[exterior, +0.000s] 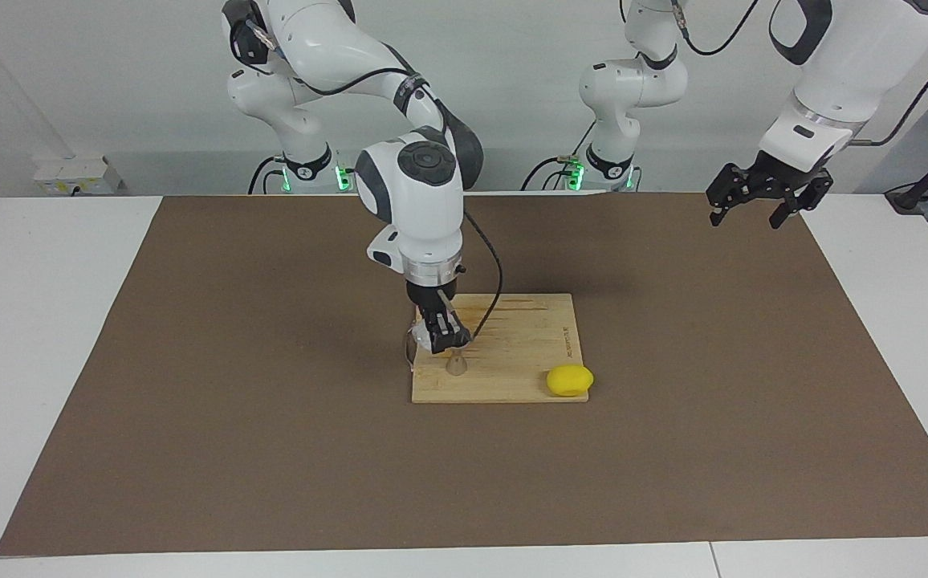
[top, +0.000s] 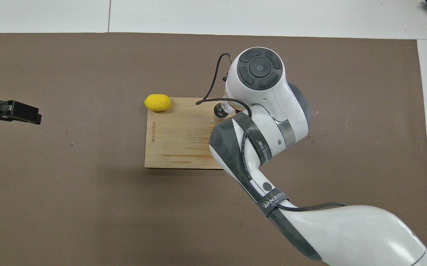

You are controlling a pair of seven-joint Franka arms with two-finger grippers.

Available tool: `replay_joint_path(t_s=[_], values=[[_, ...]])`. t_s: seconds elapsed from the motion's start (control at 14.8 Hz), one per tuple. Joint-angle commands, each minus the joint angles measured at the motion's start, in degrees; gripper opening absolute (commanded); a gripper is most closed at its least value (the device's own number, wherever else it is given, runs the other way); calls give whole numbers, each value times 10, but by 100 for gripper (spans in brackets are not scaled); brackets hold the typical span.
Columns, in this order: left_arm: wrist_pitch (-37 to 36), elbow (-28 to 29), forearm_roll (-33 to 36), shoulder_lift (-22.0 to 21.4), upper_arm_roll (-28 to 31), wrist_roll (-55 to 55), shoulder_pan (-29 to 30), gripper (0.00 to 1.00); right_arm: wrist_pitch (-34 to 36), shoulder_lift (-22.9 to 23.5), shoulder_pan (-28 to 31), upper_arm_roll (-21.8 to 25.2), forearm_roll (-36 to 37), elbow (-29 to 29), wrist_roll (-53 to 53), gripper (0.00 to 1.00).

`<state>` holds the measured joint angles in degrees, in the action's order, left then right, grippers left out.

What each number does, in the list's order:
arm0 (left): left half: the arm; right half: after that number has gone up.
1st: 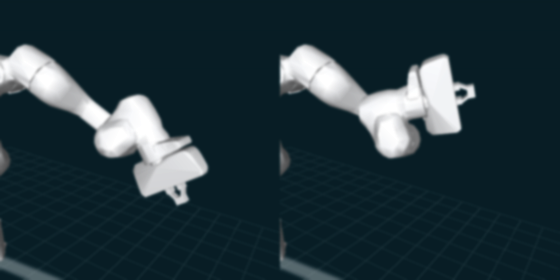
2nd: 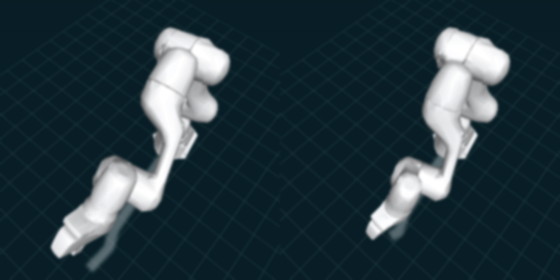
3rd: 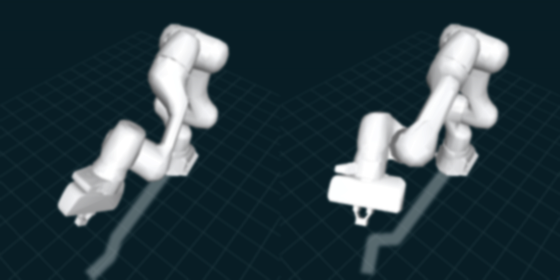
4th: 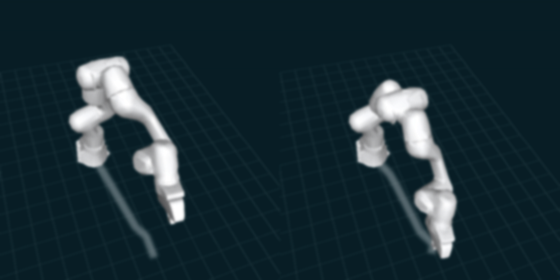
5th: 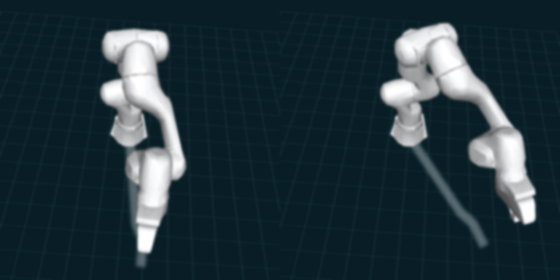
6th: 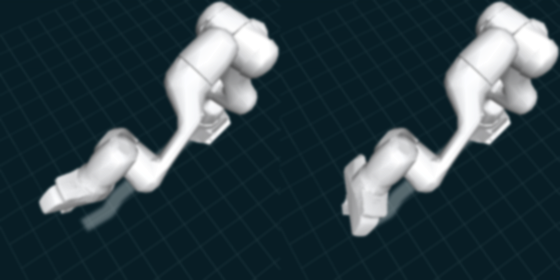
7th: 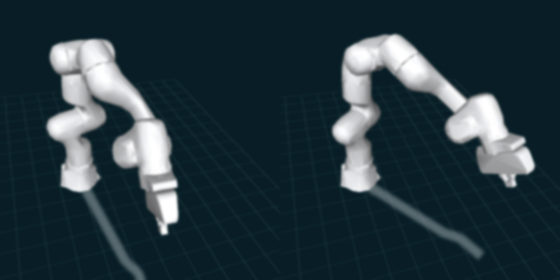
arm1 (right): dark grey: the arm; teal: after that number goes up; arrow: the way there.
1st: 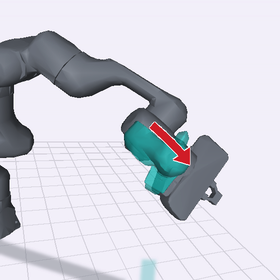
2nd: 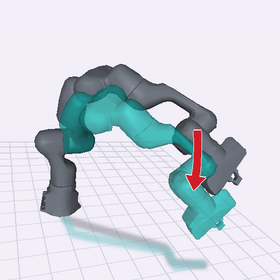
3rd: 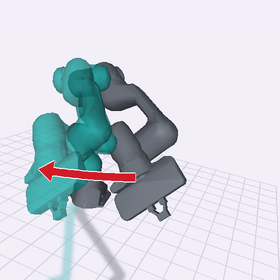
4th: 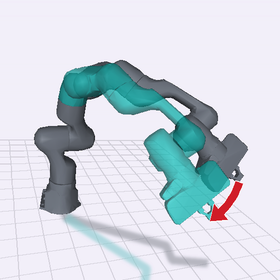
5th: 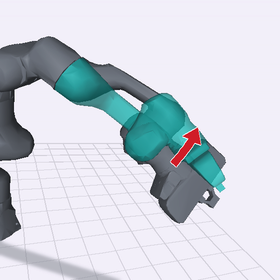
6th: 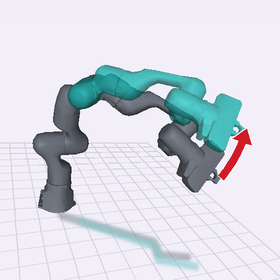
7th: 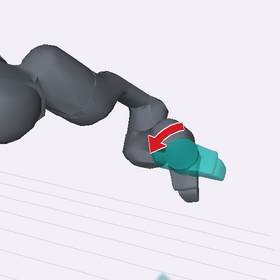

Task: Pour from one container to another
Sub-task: 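Tilt the glass cup with the right gripper to pour into the metal cup, then turn the glass cup upright and move it back with the right gripper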

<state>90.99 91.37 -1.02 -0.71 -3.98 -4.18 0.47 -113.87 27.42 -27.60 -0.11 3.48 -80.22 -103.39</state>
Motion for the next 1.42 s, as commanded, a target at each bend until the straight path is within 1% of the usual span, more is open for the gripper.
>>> replay_joint_path(t_s=[0.0, 0.14, 0.41, 0.68, 0.81, 0.88, 1.02, 1.15, 1.36], values=[[-3, 3, -6, -3, 1, -6, 1, 100, 8, -6, 18, -6, -22, 1, -2, 33], [-3, 3, -6, -3, 1, -6, 1, 100, 8, -5, 30, -6, -38, 1, 6, 33], [-3, 3, -6, -3, 1, -6, 1, 100, 8, -5, 61, -6, -103, -5, 49, 33], [-3, 3, -6, -3, 1, -6, 1, 100, 6, -11, 115, -6, -190, -30, 111, 33], [-3, 3, -6, -3, 1, -6, 1, 100, -13, -28, 139, -6, -236, -77, 143, 32], [-3, 3, -6, -3, 1, -6, 1, 100, -34, -42, 151, -6, -257, -113, 160, 32], [-3, 3, -6, -3, 1, -6, 1, 100, -72, -67, 177, -6, -310, -184, 228, 32], [-3, 3, -6, -3, 1, -6, 1, 100, -86, -83, 206, -6, -354, -229, 288, 32], [-3, 3, -6, -3, 1, -6, 1, 100, -90, -100, 243, -5, -401, -287, 383, 32]])
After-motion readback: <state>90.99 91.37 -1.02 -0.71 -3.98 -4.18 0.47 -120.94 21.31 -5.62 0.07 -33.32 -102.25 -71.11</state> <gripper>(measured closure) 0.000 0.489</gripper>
